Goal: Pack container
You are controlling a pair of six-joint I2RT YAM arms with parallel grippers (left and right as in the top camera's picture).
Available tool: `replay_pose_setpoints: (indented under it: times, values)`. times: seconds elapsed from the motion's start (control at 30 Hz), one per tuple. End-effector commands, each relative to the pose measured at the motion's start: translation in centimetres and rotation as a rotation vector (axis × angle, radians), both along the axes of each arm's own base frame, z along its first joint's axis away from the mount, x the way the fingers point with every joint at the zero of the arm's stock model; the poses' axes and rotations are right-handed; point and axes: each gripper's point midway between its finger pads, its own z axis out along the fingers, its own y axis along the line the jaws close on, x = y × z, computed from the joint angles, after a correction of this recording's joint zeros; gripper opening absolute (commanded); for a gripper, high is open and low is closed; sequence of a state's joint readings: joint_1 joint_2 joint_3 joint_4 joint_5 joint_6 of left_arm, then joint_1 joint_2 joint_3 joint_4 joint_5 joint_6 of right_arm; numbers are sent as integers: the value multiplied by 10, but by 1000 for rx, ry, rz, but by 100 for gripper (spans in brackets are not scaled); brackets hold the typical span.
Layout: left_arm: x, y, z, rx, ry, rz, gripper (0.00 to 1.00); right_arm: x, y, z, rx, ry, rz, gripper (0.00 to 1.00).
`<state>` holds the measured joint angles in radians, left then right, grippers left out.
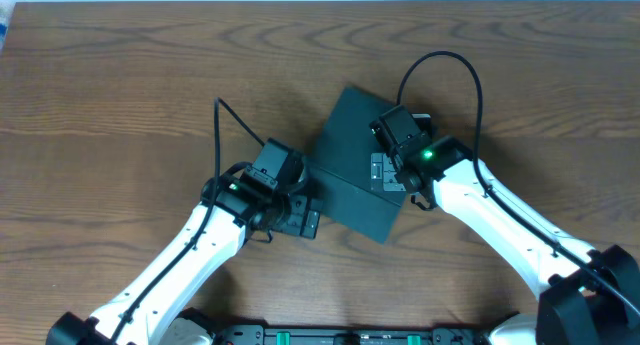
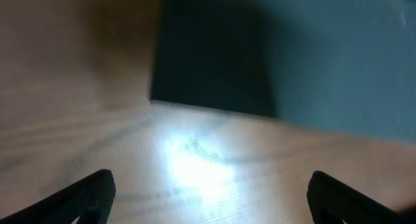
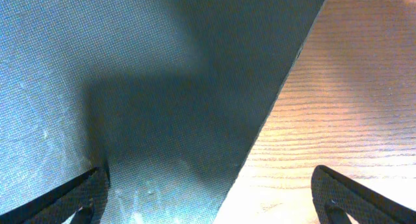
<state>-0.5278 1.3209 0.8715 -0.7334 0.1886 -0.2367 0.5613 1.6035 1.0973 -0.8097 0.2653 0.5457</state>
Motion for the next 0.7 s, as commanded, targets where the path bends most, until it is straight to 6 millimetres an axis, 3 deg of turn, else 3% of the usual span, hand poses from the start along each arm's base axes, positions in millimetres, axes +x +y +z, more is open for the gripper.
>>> replay_pose_setpoints:
  times: [0.0,0.17,0.37,0.67]
  values:
    - [18,13,-2,80,-78,59,96,-21,-14,-32,-89,99,5,99]
    - [28,16,-8,120,-110,44,95,-21,-14,-32,-88,98,5,99]
    - [30,16,-29,159,-63,35,96,-21,-14,-32,-88,97,5,99]
    - [39,1,-45,119,-50,21,95,-20,-14,-32,-87,96,4,99]
